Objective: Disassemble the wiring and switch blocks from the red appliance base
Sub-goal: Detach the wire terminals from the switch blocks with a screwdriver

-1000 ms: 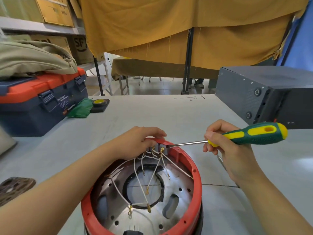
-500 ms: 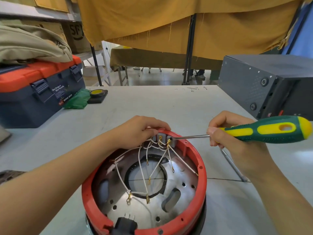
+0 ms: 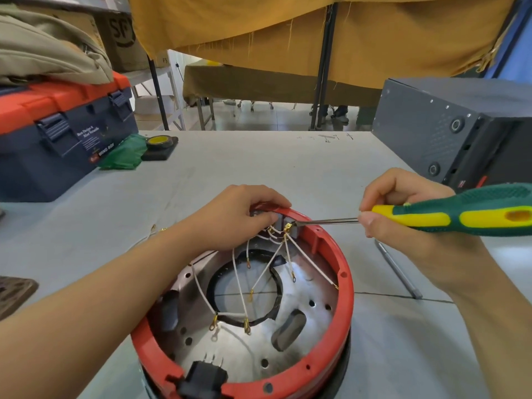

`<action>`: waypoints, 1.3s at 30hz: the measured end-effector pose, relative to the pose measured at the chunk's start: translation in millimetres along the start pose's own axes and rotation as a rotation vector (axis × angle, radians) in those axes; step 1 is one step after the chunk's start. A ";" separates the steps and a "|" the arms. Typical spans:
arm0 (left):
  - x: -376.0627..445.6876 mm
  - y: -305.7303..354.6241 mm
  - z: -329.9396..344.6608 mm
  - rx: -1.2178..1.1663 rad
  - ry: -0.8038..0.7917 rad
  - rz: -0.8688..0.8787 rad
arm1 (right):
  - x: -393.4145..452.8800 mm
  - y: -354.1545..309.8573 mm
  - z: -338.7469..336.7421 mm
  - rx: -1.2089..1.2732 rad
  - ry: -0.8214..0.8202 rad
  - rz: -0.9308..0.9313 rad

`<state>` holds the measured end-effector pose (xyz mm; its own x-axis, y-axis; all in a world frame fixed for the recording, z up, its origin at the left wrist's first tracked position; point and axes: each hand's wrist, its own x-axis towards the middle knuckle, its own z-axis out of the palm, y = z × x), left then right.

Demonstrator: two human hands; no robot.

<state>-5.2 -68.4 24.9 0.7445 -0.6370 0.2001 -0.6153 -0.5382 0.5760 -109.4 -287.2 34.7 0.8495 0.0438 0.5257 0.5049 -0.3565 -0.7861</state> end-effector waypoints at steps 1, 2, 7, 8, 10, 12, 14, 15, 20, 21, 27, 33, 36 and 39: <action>-0.3 0.0 -0.1 -0.002 -0.002 -0.002 | 0.0 1.3 -0.1 0.025 0.007 0.007; -0.4 0.1 -0.4 -0.004 -0.004 -0.004 | -0.2 2.4 0.0 0.037 0.011 0.012; 0.2 0.2 0.1 0.001 0.000 -0.007 | 0.0 7.6 1.0 0.018 0.013 0.026; 0.2 0.2 0.3 0.000 0.004 -0.005 | 0.4 9.8 0.3 0.023 0.019 0.034; 0.6 0.3 0.6 -0.001 0.011 -0.002 | 1.5 15.1 -1.2 0.046 0.027 0.051; 0.7 0.4 0.7 0.000 0.014 -0.001 | 2.5 19.7 -2.9 0.057 0.030 0.067; 0.6 0.1 0.6 0.009 0.012 -0.004 | 3.4 23.6 -4.1 0.093 0.033 0.086; 0.6 -0.1 0.7 0.013 0.010 -0.005 | 3.7 25.4 -4.7 0.114 0.036 0.098; 1.1 0.1 0.2 0.015 0.012 -0.006 | 4.6 30.2 -5.8 0.191 0.053 0.133; 1.3 0.0 0.1 0.015 0.013 -0.003 | 4.4 30.8 -5.9 0.196 0.054 0.134; 1.4 -0.4 0.2 0.027 0.014 -0.005 | 3.7 33.6 -7.4 0.178 0.012 0.125; 0.7 1.2 -0.2 0.039 0.021 -0.003 | 4.3 37.1 -6.2 0.251 0.045 0.156; 0.6 1.7 0.1 0.031 0.026 -0.008 | 4.2 37.3 -2.5 0.327 0.036 0.174; 0.8 1.4 0.4 0.026 0.030 -0.013 | 4.7 36.2 -0.6 0.317 0.048 0.160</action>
<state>-5.6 -69.8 25.5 0.7594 -0.6136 0.2164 -0.6118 -0.5604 0.5582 -87.2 -300.5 8.9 0.9174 -0.0361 0.3964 0.3946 -0.0480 -0.9176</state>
